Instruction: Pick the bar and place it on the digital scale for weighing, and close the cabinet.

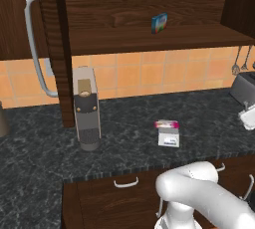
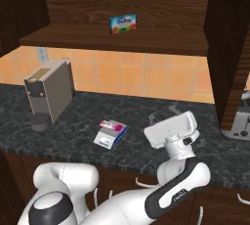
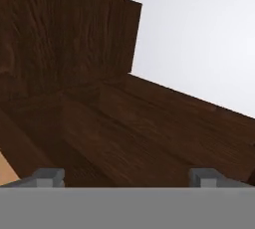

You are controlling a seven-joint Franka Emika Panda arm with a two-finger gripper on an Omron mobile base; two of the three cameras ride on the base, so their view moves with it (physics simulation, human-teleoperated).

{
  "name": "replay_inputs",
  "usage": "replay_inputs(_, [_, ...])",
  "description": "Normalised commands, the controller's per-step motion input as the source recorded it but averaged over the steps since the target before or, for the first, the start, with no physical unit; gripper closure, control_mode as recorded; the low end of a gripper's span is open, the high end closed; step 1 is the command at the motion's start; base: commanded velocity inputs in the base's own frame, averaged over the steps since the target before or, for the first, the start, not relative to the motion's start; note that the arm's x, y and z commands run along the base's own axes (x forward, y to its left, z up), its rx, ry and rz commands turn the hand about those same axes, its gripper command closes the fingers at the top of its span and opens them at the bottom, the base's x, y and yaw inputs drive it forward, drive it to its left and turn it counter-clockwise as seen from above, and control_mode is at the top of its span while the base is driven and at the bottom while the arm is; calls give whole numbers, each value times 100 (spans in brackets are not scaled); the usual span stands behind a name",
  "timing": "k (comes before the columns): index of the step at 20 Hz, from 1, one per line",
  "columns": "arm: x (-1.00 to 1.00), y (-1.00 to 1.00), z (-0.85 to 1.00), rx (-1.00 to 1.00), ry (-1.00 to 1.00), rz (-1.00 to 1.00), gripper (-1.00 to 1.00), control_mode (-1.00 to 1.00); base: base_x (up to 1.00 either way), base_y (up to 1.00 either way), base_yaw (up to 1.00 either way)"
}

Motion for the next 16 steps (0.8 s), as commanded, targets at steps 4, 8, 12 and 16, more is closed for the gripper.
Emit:
replay_inputs(4, [-11, -38, 63, 8, -4, -11, -100, -100, 0, 0, 0])
replay_inputs(8, [-10, -50, 61, 2, -3, -4, -100, -100, 0, 0, 0])
replay_inputs(12, [-4, -58, 19, 3, 0, 0, -100, -100, 0, 0, 0])
replay_inputs(16, [0, -68, -6, 16, -5, 0, -100, -100, 0, 0, 0])
